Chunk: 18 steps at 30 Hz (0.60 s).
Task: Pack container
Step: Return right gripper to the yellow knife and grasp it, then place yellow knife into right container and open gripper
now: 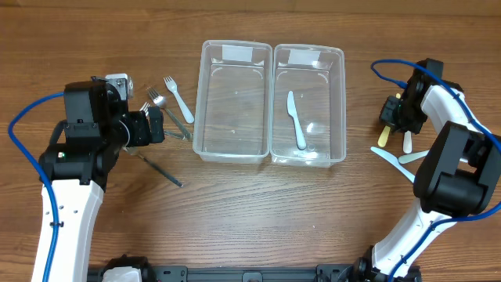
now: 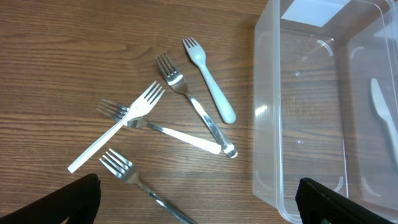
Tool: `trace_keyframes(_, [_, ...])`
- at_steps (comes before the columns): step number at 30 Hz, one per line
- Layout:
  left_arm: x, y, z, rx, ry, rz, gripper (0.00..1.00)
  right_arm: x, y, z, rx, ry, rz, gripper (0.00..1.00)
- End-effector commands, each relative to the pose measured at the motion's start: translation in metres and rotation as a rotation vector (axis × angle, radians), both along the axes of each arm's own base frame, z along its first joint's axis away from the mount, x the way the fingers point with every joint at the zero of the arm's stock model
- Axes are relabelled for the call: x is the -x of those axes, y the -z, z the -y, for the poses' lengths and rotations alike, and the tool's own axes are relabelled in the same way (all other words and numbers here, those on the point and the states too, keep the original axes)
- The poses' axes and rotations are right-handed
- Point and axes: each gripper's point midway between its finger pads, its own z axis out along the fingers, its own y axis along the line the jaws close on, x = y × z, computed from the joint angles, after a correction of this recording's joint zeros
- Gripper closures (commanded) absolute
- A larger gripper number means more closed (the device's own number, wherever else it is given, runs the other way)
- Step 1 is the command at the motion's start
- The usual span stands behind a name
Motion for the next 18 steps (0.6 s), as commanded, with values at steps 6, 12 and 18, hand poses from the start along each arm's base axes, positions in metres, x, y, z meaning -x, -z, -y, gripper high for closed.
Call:
trace_keyframes(6, [-0.005, -0.008, -0.002, -0.016, 0.008, 0.020, 0.00, 0.007, -0.027, -0.018, -0.059, -0.012, 0.011, 0.96])
trace_keyframes(12, [-0.005, -0.008, -0.002, -0.016, 0.008, 0.020, 0.00, -0.018, -0.124, -0.050, -0.082, -0.086, 0.255, 0.96])
trace_keyframes(18, [-0.005, -0.008, -0.002, -0.016, 0.008, 0.020, 0.00, -0.008, -0.206, -0.131, -0.126, -0.266, 0.435, 0.96])
